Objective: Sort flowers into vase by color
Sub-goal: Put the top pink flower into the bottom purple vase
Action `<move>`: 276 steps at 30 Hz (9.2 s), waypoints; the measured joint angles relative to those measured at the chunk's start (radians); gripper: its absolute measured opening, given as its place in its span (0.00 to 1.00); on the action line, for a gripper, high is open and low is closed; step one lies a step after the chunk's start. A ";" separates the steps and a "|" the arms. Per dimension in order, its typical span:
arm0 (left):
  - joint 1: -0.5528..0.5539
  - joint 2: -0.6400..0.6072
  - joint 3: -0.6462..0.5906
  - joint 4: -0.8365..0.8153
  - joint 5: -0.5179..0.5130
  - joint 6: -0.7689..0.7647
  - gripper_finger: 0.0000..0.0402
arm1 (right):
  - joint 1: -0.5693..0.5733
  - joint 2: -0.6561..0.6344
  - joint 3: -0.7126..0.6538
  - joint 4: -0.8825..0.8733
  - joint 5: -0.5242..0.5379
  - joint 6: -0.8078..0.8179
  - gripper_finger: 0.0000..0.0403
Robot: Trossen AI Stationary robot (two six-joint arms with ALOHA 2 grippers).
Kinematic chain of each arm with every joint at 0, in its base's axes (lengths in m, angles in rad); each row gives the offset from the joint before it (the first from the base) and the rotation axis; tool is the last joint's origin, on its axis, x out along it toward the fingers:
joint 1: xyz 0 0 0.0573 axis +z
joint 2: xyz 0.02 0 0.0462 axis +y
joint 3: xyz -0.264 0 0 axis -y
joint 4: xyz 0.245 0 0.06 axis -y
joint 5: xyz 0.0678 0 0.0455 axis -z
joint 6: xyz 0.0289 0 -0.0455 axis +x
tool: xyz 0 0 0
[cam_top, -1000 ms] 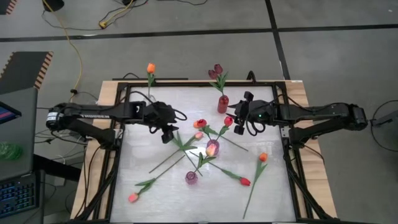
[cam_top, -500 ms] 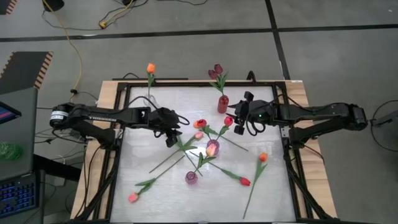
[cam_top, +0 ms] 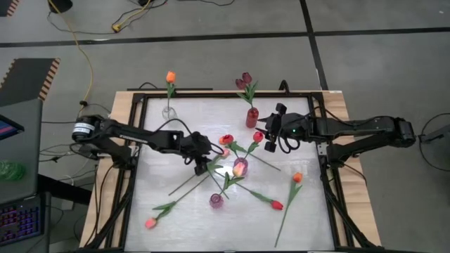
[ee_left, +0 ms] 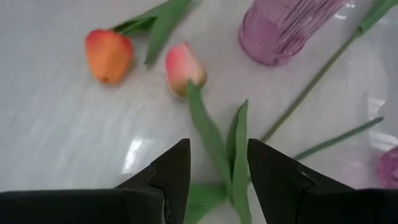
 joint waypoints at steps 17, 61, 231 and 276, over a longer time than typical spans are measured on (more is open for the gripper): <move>-0.006 0.117 0.000 0.125 -0.034 -0.018 0.36 | 0.000 0.000 0.000 -0.002 0.000 0.001 0.45; -0.003 0.252 0.001 0.207 -0.092 -0.171 0.02 | 0.000 0.000 0.000 -0.023 -0.001 0.000 0.45; -0.595 0.108 -0.220 1.748 -0.716 0.592 0.00 | 0.000 0.000 0.000 -0.023 -0.001 0.002 0.45; -0.713 0.106 -0.220 1.761 -1.097 0.722 0.27 | 0.000 0.000 0.000 -0.023 -0.001 0.002 0.45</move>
